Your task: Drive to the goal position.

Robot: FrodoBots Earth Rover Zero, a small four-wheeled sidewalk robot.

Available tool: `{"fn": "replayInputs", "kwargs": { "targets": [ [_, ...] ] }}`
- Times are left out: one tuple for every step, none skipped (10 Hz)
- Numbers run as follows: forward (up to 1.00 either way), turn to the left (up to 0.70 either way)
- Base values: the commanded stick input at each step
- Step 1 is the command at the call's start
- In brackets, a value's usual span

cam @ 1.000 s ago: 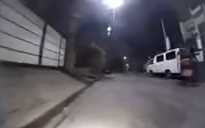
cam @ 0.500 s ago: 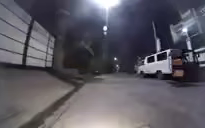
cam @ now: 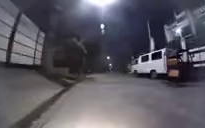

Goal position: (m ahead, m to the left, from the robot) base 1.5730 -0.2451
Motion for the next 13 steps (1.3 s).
{"fn": "replayInputs", "kwargs": {
  "targets": [
    [0.70,0.00],
    [0.70,0.00],
    [0.70,0.00],
    [0.70,0.00],
    [0.70,0.00],
    [0.70,0.00],
    [0.70,0.00],
    [0.70,0.00],
    [0.70,0.00],
    [0.70,0.00],
    [0.70,0.00],
    [0.70,0.00],
    [0.70,0.00]
  ]
}}
